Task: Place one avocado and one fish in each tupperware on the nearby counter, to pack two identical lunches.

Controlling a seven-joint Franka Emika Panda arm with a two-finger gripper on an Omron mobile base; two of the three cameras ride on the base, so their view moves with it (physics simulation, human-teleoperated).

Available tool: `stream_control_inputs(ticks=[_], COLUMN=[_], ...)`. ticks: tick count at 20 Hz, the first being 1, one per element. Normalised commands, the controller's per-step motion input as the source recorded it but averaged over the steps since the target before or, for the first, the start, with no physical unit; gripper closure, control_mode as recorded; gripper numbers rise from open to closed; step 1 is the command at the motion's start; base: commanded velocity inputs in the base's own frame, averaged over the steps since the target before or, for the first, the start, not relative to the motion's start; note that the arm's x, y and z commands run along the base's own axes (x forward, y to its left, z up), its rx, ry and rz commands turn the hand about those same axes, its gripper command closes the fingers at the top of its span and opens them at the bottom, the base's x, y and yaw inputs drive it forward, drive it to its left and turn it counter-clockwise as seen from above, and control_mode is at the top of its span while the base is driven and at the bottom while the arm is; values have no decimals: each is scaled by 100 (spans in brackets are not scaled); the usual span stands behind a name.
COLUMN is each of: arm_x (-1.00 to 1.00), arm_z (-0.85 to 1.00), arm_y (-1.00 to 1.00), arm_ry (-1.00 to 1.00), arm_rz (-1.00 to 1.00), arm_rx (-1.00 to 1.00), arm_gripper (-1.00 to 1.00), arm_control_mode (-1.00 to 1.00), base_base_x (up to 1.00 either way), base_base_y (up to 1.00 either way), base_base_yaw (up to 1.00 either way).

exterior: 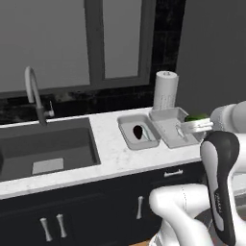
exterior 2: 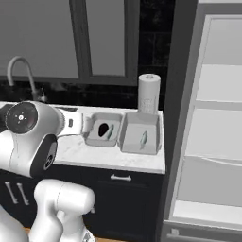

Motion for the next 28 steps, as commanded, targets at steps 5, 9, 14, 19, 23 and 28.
stream_control_inputs(ticks=[5, 9, 14, 19, 23, 28], arm_x=[0, 50, 77, 35, 17, 35], arm_z=[0, -15, -40, -57, -57, -36], arm_y=[0, 0, -23, -56, -64, -17], arm_ry=[0, 0, 2, 5, 16, 29], arm_rz=[0, -3, -16, -35, -37, -6], arm_rx=[0, 0, -2, -5, 0, 0], arm_gripper=[100, 100, 100, 100, 100, 100], arm_control_mode=[100, -100, -100, -100, -100, -100], base_base_x=[100, 50, 0, 0, 0, 0], base_base_y=[23, 0, 0, 0, 0, 0], base_base_yaw=[-7, -3, 0, 0, 0, 0])
